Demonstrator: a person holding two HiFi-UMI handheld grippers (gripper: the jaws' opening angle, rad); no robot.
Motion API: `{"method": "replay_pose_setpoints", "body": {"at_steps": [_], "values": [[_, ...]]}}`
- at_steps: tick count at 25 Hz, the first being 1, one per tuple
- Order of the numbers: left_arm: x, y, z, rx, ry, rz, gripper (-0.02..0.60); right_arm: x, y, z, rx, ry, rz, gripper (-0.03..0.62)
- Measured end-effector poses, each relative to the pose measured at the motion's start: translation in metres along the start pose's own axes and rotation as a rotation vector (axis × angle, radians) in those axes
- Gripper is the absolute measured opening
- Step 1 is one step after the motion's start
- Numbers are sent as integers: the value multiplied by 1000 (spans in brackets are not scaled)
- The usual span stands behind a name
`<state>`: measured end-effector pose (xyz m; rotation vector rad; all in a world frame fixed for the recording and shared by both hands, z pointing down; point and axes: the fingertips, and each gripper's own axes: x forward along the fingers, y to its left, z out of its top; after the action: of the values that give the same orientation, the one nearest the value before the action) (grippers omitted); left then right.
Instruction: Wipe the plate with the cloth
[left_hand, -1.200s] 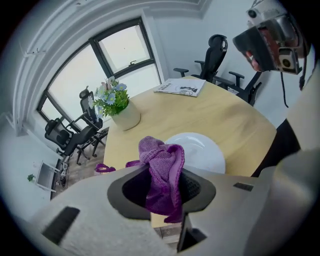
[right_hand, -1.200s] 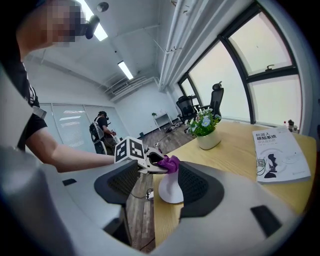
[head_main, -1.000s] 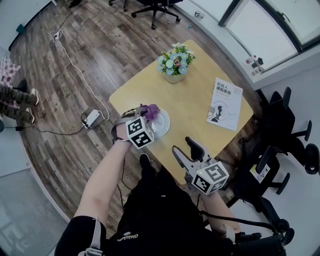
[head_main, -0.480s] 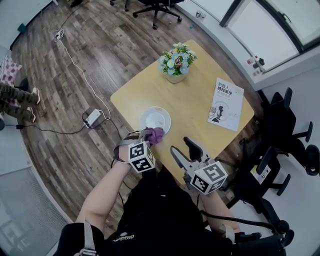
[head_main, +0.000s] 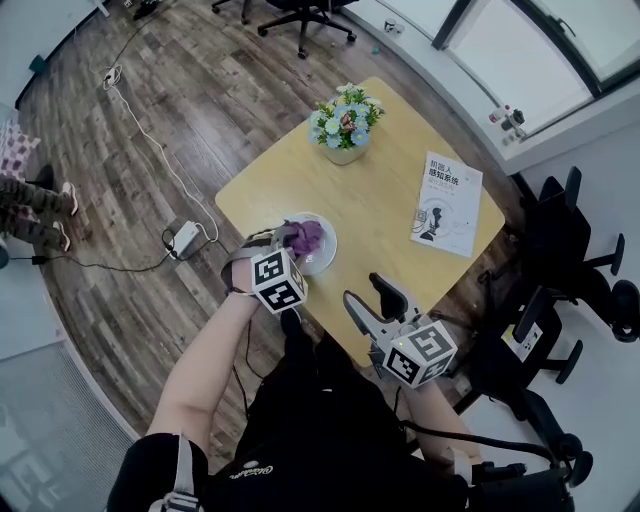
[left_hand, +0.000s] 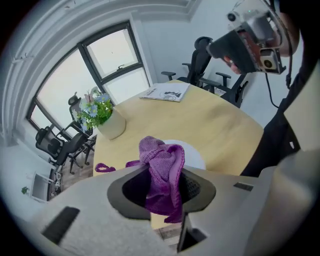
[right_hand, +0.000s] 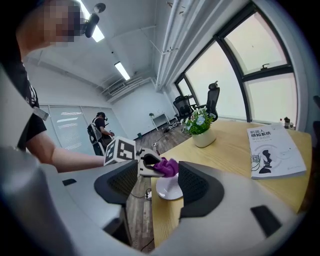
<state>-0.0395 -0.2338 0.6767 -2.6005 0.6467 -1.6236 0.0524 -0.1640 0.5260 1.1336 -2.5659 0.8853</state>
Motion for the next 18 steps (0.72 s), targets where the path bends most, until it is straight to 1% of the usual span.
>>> {"method": "replay_pose_setpoints", "body": {"at_steps": [3,5,7,13,16,18], "values": [[12,33,8,9,15,28,118,-3,-4,-3,9,1,-10,253],[18,41,13,12,21,26,118,-4,-6,-4,13,2,-17,253],[22,40,16,17,24,16,118,-5,-8,-5,16,2,-20,253],[20,10,15,32,13,-15,118,-5,-9,-8,20,-1,-18,253],[10,-14,15,29,-2,-39,118,-3,-7,-8,23,-2,-15,253],[5,-34,13,47,-2,-52,118,-1,-4,-9,24,-2,-7,253]]}}
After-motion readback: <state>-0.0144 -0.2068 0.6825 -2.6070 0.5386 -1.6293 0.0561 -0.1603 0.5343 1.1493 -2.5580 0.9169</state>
